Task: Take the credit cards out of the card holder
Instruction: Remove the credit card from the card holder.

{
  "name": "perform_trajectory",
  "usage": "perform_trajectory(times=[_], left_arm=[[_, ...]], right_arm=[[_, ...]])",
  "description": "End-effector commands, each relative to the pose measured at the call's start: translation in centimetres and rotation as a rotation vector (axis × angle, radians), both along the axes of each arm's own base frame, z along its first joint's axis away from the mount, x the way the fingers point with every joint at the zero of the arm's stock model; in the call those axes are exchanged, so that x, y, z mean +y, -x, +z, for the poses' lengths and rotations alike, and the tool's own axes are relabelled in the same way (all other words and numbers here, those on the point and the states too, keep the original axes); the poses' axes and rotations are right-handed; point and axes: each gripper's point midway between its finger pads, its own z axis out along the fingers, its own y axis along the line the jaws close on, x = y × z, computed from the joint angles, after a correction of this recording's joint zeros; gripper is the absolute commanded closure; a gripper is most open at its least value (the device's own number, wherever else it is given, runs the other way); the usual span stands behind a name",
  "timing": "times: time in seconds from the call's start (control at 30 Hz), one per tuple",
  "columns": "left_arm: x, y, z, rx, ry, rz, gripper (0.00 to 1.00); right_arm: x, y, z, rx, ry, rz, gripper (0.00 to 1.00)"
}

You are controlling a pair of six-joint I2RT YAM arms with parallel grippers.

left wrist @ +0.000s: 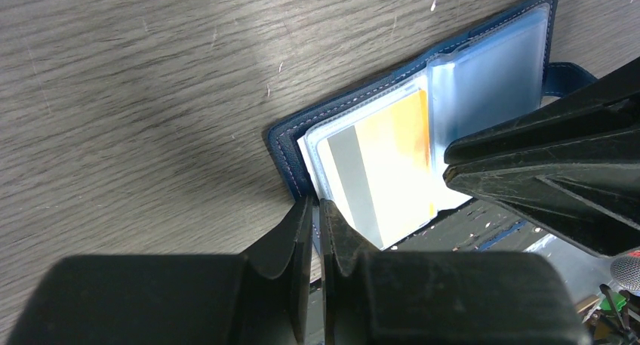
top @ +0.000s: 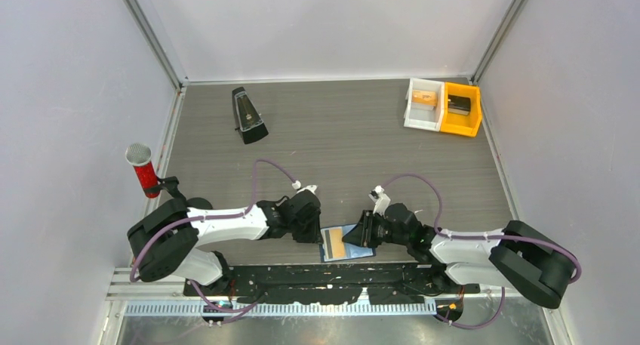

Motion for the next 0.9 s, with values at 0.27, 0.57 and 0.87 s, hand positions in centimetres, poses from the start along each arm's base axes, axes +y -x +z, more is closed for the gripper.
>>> perform_trajectory(times=[0.27, 0.57, 0.87], left_arm=[[-0.9, -0.5, 3.0, -0.046, 0.059, -0.013, 0.86], [-1.7, -0.6, 3.7, -0.059, 0.093, -0.034, 0.85], [-1.7, -0.6, 1.7, -0.047, 0.061, -0.041, 0.85]], right_arm=[[0.4, -1.1, 0.8, -0.020, 0.003, -0.029, 0.73], [0.5, -1.1, 0.5, -0.011, 0.005, -0.025, 0.72], [0.5, -1.0, -0.2, 0.003, 0.016, -0.025, 0.72]])
